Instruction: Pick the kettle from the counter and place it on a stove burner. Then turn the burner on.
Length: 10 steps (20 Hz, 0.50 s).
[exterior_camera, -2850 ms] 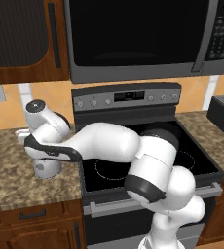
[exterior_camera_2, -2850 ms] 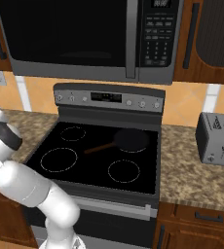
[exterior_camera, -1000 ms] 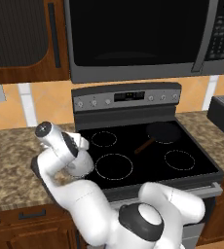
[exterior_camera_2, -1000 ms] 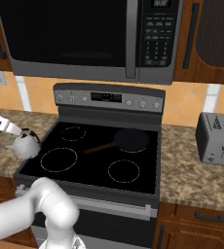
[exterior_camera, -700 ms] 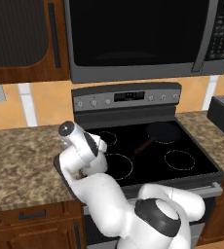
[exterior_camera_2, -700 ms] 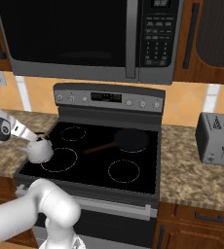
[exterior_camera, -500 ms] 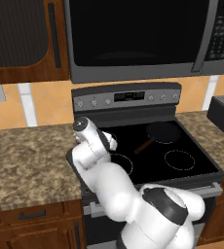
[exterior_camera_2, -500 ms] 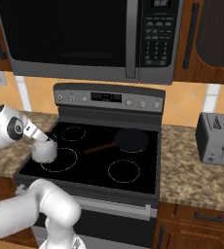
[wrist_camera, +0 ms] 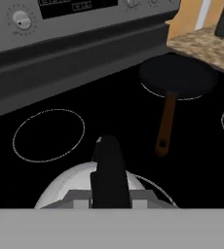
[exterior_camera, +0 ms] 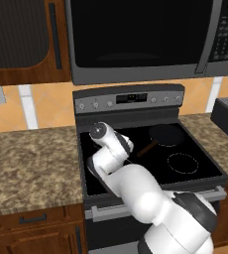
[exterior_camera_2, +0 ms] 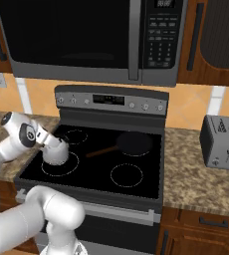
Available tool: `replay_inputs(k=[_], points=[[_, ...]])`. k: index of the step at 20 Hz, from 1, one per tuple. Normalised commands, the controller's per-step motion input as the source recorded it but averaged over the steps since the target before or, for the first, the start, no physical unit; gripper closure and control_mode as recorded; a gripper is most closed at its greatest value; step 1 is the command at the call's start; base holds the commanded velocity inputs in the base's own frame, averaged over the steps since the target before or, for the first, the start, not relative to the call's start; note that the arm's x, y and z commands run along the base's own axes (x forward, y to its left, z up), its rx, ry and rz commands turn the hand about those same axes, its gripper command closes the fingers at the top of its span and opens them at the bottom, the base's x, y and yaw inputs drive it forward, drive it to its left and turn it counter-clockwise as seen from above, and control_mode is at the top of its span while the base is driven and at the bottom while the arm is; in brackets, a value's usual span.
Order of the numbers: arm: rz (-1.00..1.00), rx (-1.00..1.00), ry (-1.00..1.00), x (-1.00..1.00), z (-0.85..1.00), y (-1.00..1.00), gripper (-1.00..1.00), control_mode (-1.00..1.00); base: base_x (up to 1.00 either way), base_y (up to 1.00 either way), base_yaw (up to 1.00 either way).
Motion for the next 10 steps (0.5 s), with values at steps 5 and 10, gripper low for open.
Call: replay_inputs(k=[5, 10], points=[[0.00, -0.06, -0.01, 0.00, -0.10, -0.07, 1.00, -1.00, 0.00, 0.00, 0.00], [0.00, -0.12, 0.01, 0.00, -0.09, 0.03, 1.00, -1.00, 0.00, 0.00, 0.00]])
